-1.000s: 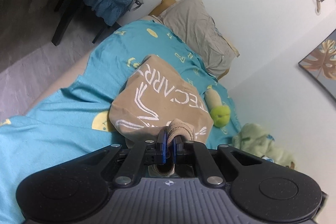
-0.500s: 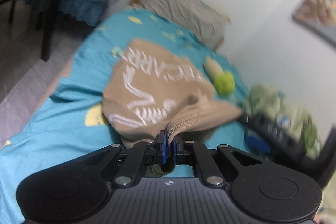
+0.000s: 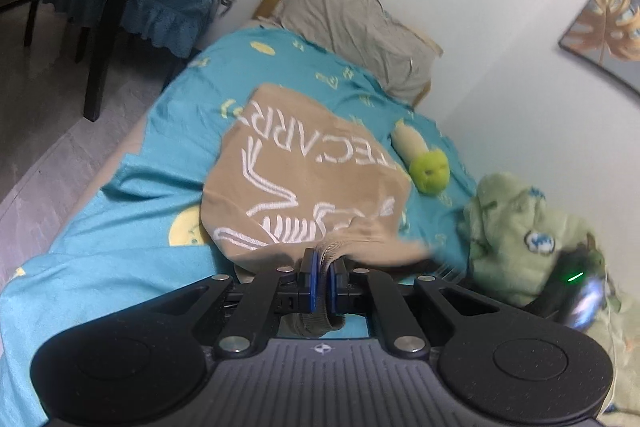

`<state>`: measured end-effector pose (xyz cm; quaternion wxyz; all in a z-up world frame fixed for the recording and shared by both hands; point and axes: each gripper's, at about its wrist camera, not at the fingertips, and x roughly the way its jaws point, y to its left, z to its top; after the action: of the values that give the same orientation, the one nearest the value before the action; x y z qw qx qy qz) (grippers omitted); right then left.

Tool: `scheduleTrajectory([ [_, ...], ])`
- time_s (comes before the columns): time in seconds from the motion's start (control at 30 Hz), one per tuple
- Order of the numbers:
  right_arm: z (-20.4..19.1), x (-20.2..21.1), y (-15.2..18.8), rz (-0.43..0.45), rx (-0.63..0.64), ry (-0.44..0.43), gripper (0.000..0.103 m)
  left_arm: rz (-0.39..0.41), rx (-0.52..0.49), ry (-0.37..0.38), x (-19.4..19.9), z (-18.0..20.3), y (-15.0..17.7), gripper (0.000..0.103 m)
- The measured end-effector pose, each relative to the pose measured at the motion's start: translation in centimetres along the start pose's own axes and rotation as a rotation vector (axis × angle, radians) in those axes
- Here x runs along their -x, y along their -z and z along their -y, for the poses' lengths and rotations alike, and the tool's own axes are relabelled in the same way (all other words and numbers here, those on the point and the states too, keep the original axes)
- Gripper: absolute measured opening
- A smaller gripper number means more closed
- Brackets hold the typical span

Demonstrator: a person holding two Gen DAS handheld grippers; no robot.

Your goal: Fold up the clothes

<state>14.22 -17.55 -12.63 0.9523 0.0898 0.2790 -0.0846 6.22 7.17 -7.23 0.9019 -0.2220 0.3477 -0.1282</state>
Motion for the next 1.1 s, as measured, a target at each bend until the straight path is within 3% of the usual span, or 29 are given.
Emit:
scheduleTrajectory([
  [0.1,0.4,2.1,-0.9,0.153,-0.023,0.0,0.097,-0.013,-0.088,-0.012,-0.4,1.2,0.5,0.007],
  [0.17,0.4,2.9,-1.2,0.188,-0.034,-0.032,0.097,-0.027,-0.134,-0.024,-0.7,1.8,0.9,0.011],
  [0.23,0.5,3.1,-1.3,0.19,-0.058,-0.068,0.097,-0.038,-0.177,-0.035,-0.9,2.2,1.4,0.015],
  [0.37,1.0,3.1,-1.5,0.175,-0.083,-0.104,0.097,-0.024,-0.221,-0.062,-1.2,2.8,1.6,0.047],
  [0.5,1.1,2.9,-1.8,0.157,-0.105,-0.124,0.097,-0.038,-0.322,-0.126,-2.9,4.1,2.3,0.048],
  [0.57,1.1,2.8,-1.8,0.151,-0.11,-0.129,0.097,-0.007,-0.35,-0.19,-3.7,4.7,2.5,0.048],
  [0.7,1.4,2.7,-1.6,0.147,-0.119,-0.11,0.097,0.09,-0.239,-0.279,-3.9,4.4,2.1,0.051],
  [0.87,1.6,1.2,-1.2,0.088,-0.076,0.003,0.097,0.106,-0.13,-0.349,-3.0,2.9,1.7,0.055],
  [1.0,1.8,-2.0,0.0,-0.101,0.01,0.087,0.097,0.154,-0.029,-0.344,-1.1,1.8,1.3,0.055],
  [1.07,2.8,-2.6,0.4,-0.138,-0.05,0.096,0.097,0.171,0.011,-0.301,-0.2,1.4,1.2,0.055],
  [1.1,3.4,-2.2,0.2,-0.113,-0.089,0.103,0.097,0.177,0.023,-0.275,0.1,1.4,1.1,0.056],
])
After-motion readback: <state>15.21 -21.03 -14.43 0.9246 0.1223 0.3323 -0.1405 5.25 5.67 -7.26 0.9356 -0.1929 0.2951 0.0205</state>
